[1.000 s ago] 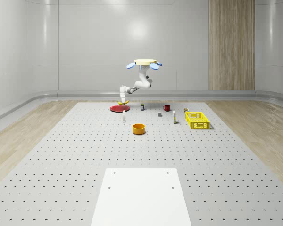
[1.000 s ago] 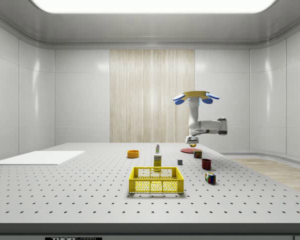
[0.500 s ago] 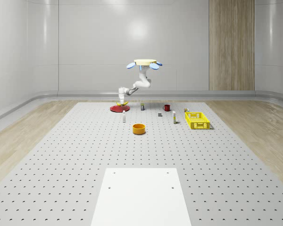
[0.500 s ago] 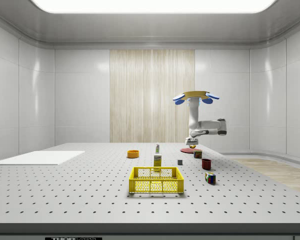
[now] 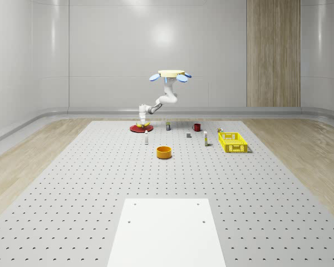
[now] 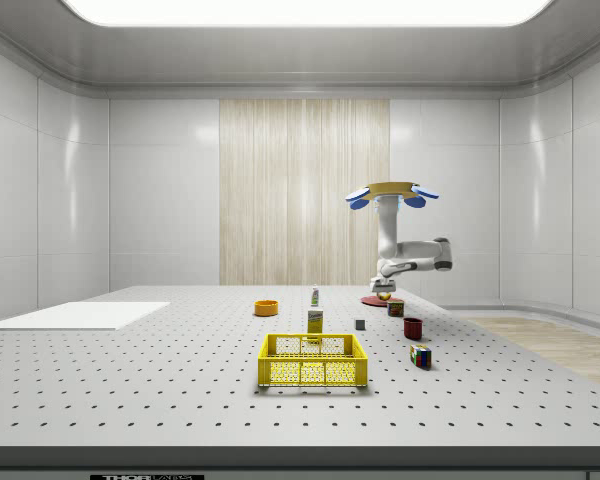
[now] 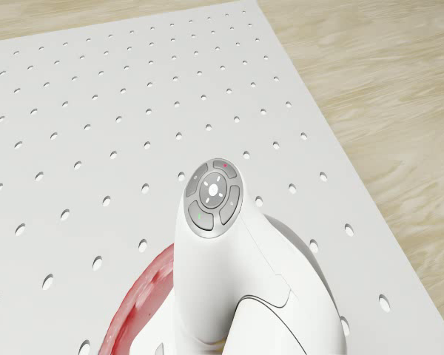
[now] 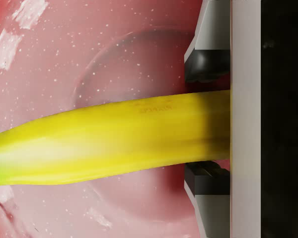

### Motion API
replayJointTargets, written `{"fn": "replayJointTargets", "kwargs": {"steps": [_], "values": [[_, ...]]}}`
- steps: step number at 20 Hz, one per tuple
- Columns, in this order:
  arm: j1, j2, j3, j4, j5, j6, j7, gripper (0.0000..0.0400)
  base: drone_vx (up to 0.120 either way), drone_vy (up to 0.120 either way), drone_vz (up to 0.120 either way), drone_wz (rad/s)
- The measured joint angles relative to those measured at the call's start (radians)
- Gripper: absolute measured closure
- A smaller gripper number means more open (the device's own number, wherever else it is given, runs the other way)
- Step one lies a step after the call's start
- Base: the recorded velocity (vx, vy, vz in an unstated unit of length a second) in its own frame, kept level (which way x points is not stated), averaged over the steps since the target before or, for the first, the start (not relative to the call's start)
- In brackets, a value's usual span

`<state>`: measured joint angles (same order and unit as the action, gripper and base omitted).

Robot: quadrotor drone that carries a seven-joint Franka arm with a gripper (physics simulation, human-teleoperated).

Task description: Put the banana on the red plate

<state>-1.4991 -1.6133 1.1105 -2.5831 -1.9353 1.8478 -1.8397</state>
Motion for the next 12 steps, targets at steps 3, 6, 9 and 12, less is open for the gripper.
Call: {"fn": "replayJointTargets", "kwargs": {"steps": [3, 6, 9, 12], "values": [[-0.001, -0.003, 0.005, -0.001, 0.002, -0.001, -0.008, 0.0057, 0.000, 0.000, 0.000, 0.000], [0.006, -0.008, 0.026, -0.012, 0.018, -0.012, -0.015, 0.0027, 0.000, 0.000, 0.000, 0.000], [0.011, -0.010, 0.041, -0.019, 0.029, -0.019, -0.019, 0.0013, 0.000, 0.000, 0.000, 0.000], [0.014, -0.012, 0.049, -0.023, 0.036, -0.023, -0.021, 0.0006, 0.000, 0.000, 0.000, 0.000]]}}
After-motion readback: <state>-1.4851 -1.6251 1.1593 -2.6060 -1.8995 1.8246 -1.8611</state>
